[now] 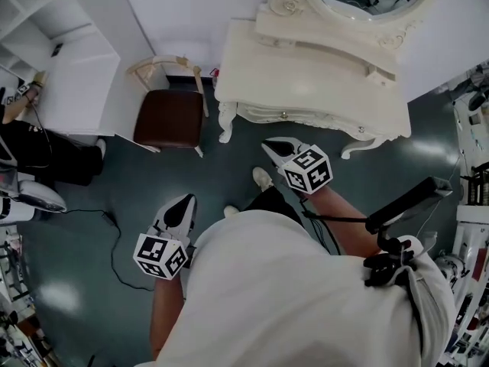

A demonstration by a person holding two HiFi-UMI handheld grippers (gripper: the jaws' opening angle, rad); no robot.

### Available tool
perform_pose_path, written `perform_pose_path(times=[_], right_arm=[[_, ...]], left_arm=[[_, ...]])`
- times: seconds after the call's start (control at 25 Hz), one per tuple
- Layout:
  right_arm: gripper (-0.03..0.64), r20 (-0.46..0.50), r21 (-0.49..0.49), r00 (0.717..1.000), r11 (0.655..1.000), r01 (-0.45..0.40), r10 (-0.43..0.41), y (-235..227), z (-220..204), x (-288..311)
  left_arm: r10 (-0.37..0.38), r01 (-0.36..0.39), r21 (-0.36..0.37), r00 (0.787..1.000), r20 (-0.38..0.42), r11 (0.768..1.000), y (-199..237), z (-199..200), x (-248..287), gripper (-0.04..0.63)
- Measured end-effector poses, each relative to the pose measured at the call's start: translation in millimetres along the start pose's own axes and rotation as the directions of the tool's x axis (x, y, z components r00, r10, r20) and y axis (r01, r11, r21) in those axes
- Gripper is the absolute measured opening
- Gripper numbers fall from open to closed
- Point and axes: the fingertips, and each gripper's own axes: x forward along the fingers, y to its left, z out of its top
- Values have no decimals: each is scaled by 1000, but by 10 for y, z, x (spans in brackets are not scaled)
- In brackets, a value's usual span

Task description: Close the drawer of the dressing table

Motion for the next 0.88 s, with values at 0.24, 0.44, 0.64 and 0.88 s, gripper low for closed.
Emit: perform_pose_path(times=[0.24, 0.44, 0.64, 0.88], right_arm=[[-2, 1, -49, 1000, 999, -9, 9, 129, 22, -75], [-2, -5, -58, 1000, 998, -7, 6, 186, -39, -168], [-2, -22, -63, 1000, 998, 2, -4, 219, -152, -293], [-2, -84, -57, 995, 997, 54, -59, 177, -484, -665]], left_arm=[[-13, 13, 2, 1000, -10, 1000, -66, -91, 10, 0], [-33, 33, 9, 999, -17, 999, -143, -121, 38, 0], [-65, 64, -5, 997, -32, 998, -225, -228, 104, 0], [-152, 152, -8, 983, -101, 988, -418, -409, 342, 0]])
